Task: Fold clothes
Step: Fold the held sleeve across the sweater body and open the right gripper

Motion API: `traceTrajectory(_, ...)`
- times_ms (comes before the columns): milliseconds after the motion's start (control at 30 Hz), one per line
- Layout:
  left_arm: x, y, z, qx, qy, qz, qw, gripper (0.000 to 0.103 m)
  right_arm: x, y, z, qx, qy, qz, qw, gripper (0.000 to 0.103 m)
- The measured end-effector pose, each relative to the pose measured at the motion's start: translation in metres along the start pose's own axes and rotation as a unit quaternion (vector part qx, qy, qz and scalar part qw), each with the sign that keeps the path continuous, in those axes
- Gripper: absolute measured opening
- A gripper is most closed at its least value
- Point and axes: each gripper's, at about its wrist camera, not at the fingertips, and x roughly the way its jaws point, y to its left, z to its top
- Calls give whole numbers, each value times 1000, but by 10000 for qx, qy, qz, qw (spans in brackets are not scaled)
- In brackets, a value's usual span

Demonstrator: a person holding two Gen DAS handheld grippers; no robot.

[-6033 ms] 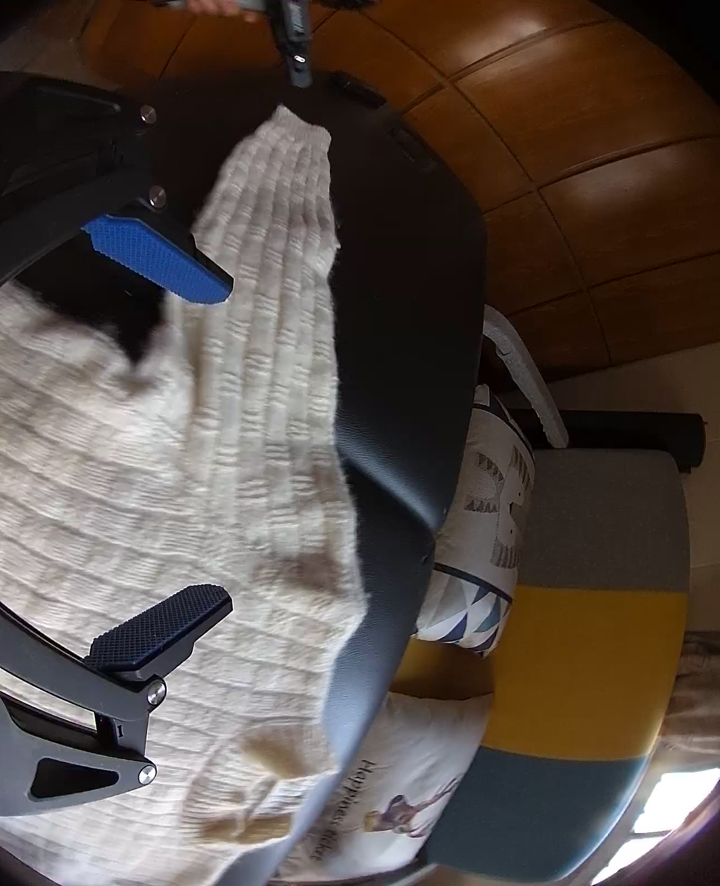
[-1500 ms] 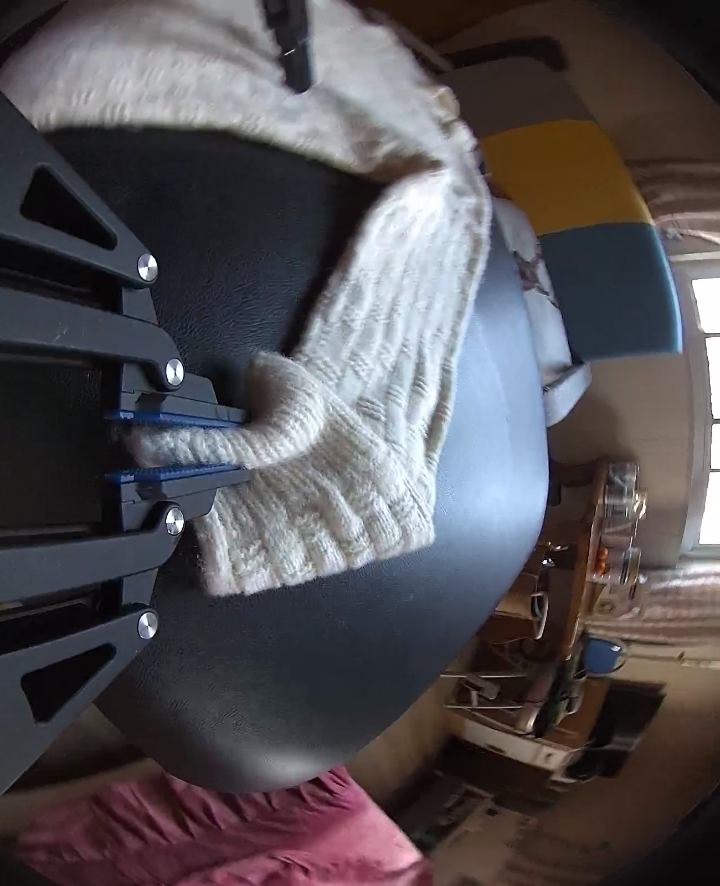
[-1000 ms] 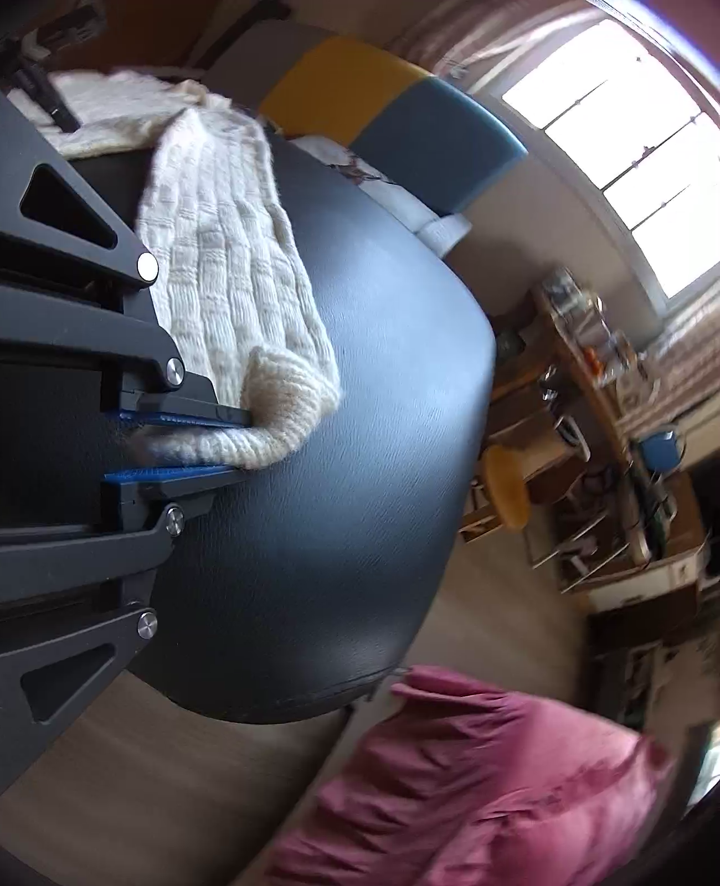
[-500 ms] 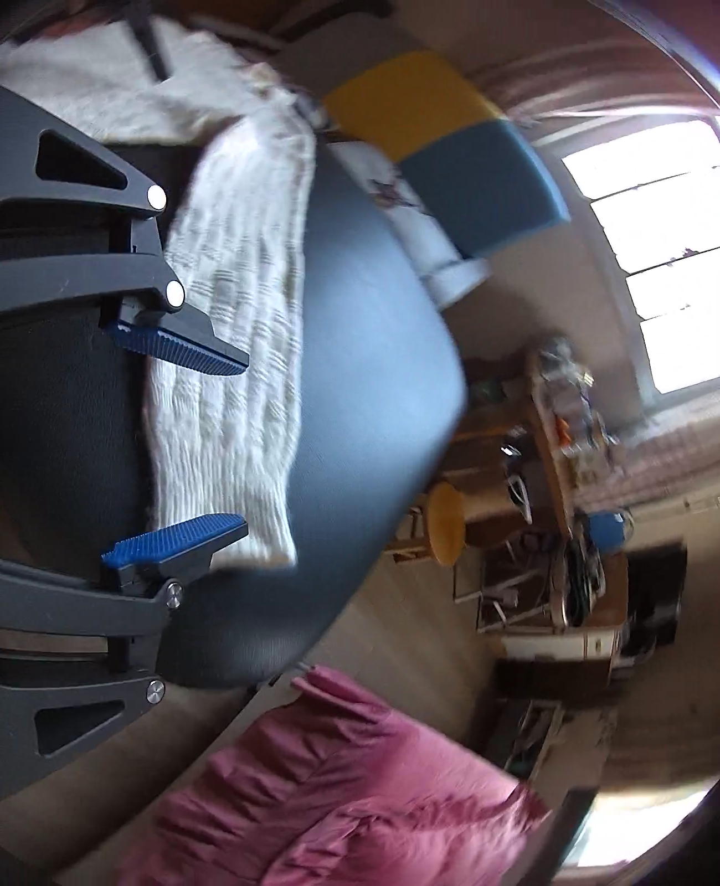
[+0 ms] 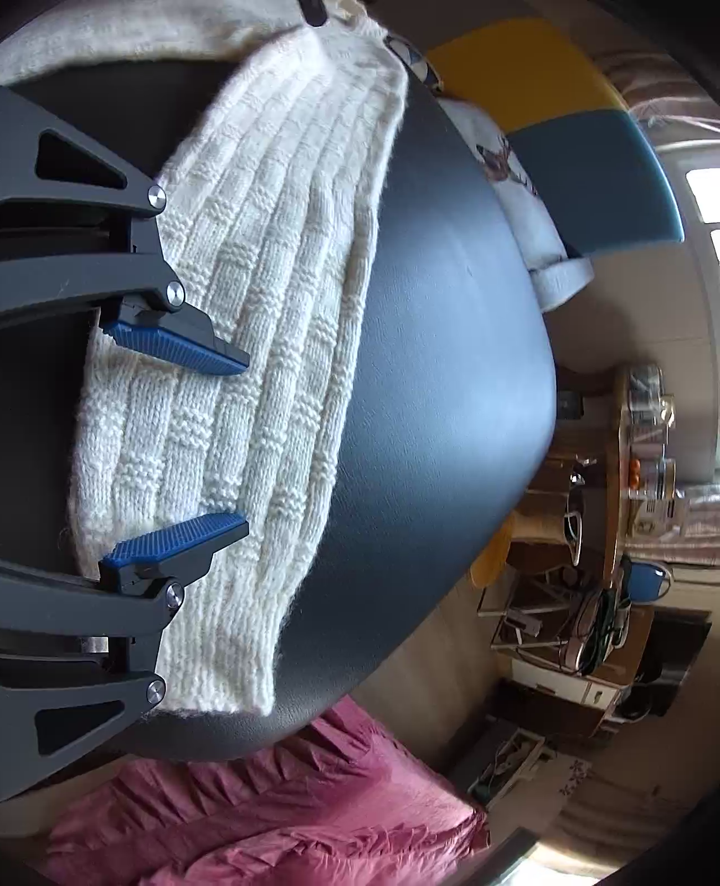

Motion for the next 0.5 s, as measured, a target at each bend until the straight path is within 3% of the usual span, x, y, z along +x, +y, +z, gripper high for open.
traceTrajectory(200, 4, -4, -9, 185, -257, 65, 9995, 19, 16, -11, 21, 25, -219, -177, 9996, 55)
traceTrajectory(300, 1, 2, -3, 17, -193, -136, 9997, 18, 18, -9, 27, -16, -188, -204, 9996, 55)
traceTrajectory(400, -15, 4, 5, -4, -413, -365, 9985, 18, 10, -5, 31, -16, -141, -150, 9998, 55)
traceTrajectory(467, -28, 2, 9, 62, -580, -495, 9971, 18, -13, 7, 33, -55, -393, 558, 9977, 54)
traceTrajectory(500, -32, 1, 10, 118, -651, -507, 9965, 18, -22, 16, 33, 15, -354, 1341, 9903, 54)
